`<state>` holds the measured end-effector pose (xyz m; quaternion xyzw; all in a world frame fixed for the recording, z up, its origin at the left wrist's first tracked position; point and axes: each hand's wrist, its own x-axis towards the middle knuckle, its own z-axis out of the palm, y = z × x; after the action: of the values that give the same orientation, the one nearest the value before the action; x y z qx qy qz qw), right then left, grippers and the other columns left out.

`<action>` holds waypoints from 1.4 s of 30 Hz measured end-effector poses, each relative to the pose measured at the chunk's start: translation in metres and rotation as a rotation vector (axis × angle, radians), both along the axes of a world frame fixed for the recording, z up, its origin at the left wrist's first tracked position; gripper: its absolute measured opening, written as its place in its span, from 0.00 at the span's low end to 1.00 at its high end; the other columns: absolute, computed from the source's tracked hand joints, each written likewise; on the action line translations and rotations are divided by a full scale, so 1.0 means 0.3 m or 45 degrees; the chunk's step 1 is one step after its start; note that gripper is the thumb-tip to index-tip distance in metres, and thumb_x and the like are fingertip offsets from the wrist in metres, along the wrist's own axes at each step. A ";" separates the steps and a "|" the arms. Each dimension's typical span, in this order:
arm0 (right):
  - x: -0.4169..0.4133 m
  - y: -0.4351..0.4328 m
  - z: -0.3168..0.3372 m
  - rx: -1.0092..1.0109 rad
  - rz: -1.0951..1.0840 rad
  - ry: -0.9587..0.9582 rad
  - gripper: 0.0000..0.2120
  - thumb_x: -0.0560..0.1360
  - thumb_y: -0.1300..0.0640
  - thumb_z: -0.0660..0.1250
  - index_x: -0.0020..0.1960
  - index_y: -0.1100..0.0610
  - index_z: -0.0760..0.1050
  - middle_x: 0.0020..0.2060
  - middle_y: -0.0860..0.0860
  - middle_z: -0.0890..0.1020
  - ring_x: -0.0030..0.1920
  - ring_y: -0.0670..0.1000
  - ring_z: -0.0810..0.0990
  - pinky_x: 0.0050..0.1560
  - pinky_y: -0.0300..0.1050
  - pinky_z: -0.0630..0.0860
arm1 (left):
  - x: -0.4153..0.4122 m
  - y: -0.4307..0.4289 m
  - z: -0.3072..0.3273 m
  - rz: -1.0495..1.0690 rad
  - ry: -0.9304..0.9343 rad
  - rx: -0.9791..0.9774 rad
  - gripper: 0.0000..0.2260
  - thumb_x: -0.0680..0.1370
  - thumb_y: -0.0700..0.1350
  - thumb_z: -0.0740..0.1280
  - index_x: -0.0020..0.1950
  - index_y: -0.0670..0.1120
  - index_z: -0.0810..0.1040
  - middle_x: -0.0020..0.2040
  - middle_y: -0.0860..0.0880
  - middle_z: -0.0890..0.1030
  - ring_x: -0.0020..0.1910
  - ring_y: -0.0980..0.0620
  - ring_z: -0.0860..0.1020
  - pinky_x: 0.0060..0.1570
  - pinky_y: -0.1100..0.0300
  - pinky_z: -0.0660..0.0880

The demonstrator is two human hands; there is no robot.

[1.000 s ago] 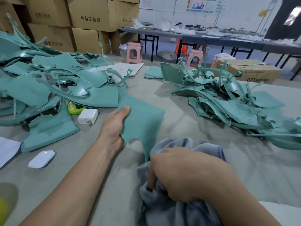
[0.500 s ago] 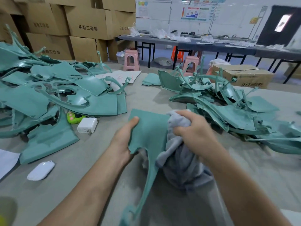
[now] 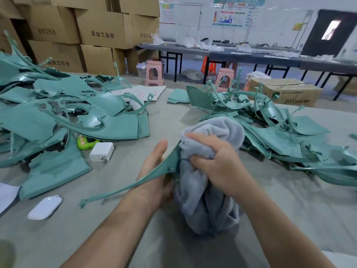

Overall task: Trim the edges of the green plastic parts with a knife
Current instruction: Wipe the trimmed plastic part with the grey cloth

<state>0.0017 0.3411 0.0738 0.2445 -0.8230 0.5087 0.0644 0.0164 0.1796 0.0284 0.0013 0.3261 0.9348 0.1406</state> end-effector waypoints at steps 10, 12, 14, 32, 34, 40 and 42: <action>0.066 -0.103 -0.058 0.509 0.040 0.308 0.29 0.68 0.52 0.67 0.66 0.34 0.68 0.57 0.38 0.70 0.53 0.47 0.75 0.45 0.47 0.75 | -0.040 -0.032 -0.061 0.102 -0.052 0.169 0.19 0.78 0.49 0.59 0.40 0.43 0.87 0.39 0.43 0.84 0.41 0.47 0.85 0.41 0.56 0.81; 0.021 -0.096 -0.050 0.353 -0.062 0.211 0.21 0.69 0.55 0.67 0.59 0.39 0.76 0.54 0.40 0.75 0.53 0.46 0.77 0.51 0.47 0.76 | -0.021 -0.024 -0.047 0.042 0.032 0.132 0.14 0.74 0.47 0.65 0.47 0.41 0.86 0.41 0.41 0.84 0.41 0.45 0.85 0.42 0.56 0.81; -0.038 -0.069 -0.031 0.216 -0.148 0.153 0.10 0.72 0.59 0.69 0.49 0.45 0.82 0.51 0.40 0.79 0.53 0.41 0.78 0.53 0.42 0.75 | -0.014 -0.010 -0.039 0.020 0.091 0.133 0.19 0.71 0.46 0.69 0.59 0.37 0.81 0.42 0.38 0.82 0.37 0.41 0.80 0.38 0.55 0.79; 0.020 0.029 0.126 0.719 0.028 -0.140 0.20 0.58 0.56 0.70 0.47 0.40 0.84 0.39 0.36 0.84 0.44 0.38 0.80 0.42 0.31 0.75 | -0.064 -0.105 -0.014 0.297 0.238 0.380 0.15 0.63 0.43 0.72 0.49 0.43 0.85 0.51 0.44 0.84 0.49 0.43 0.83 0.57 0.49 0.79; 0.046 -0.001 0.134 0.413 -0.109 0.006 0.27 0.57 0.54 0.68 0.55 0.39 0.82 0.45 0.39 0.85 0.50 0.41 0.81 0.52 0.37 0.77 | -0.063 -0.096 -0.013 0.188 0.260 0.343 0.17 0.69 0.44 0.67 0.54 0.41 0.85 0.54 0.41 0.84 0.54 0.43 0.83 0.57 0.49 0.79; 0.138 -0.162 -0.035 0.076 -0.118 -0.145 0.39 0.71 0.64 0.69 0.77 0.41 0.65 0.49 0.32 0.75 0.50 0.26 0.75 0.47 0.22 0.71 | -0.049 -0.085 0.004 0.187 0.110 -0.217 0.13 0.71 0.44 0.65 0.53 0.38 0.79 0.40 0.42 0.86 0.38 0.48 0.85 0.39 0.59 0.82; 0.160 -0.184 -0.062 0.076 -0.097 -0.068 0.38 0.70 0.64 0.66 0.76 0.39 0.66 0.49 0.31 0.76 0.52 0.27 0.75 0.49 0.23 0.71 | -0.048 -0.095 -0.005 0.313 0.106 -0.334 0.08 0.81 0.44 0.59 0.48 0.44 0.77 0.33 0.52 0.84 0.32 0.56 0.83 0.32 0.65 0.79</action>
<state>0.0497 0.2858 0.0551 0.2011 -0.8479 0.4876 0.0543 0.0020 0.1510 0.0270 -0.0181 0.4485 0.8935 0.0106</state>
